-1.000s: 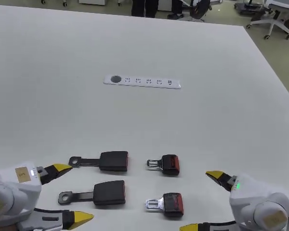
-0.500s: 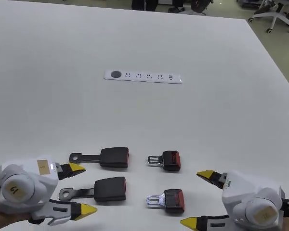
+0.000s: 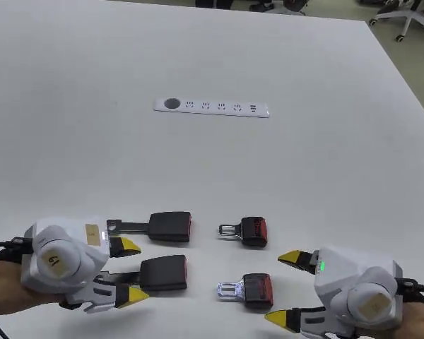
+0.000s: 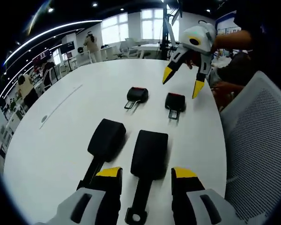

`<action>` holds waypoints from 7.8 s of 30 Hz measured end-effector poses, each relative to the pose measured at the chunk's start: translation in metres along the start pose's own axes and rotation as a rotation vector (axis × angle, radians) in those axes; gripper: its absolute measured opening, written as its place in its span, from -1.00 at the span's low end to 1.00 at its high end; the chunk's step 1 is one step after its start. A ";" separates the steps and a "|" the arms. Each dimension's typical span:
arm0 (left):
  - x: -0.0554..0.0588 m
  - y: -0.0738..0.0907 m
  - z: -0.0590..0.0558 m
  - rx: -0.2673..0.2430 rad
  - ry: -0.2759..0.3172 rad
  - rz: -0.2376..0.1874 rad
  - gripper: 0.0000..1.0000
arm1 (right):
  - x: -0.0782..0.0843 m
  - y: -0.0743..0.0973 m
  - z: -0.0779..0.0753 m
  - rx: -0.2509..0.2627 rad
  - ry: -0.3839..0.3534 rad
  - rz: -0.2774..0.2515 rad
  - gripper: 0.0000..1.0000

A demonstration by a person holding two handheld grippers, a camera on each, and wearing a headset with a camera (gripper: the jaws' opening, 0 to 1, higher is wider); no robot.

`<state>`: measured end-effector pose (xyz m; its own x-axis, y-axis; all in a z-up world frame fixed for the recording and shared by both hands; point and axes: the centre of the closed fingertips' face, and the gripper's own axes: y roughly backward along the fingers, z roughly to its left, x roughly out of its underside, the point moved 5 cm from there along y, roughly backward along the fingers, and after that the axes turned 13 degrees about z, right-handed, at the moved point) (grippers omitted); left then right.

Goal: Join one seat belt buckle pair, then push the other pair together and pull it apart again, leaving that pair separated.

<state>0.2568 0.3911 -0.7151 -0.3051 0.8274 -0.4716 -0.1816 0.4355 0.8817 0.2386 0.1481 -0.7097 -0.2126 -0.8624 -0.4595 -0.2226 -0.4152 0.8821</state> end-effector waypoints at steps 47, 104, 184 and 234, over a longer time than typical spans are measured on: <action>-0.005 -0.027 0.002 0.124 -0.184 0.163 -0.35 | -0.005 -0.031 -0.007 -0.106 0.117 0.060 -0.39; -0.005 -0.029 0.004 0.150 -0.262 0.189 -0.35 | -0.056 -0.060 0.002 -0.130 0.160 0.028 -0.40; -0.007 -0.028 0.004 0.157 -0.253 0.226 -0.38 | -0.073 -0.069 0.007 -0.150 0.210 0.005 -0.45; -0.026 0.016 0.030 0.046 -0.179 0.193 -0.23 | -0.072 -0.021 -0.027 -0.067 0.202 0.010 -0.08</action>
<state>0.2898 0.3871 -0.6878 -0.1591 0.9445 -0.2875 -0.0922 0.2757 0.9568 0.2840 0.2115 -0.6928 -0.0180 -0.9043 -0.4266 -0.1566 -0.4188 0.8945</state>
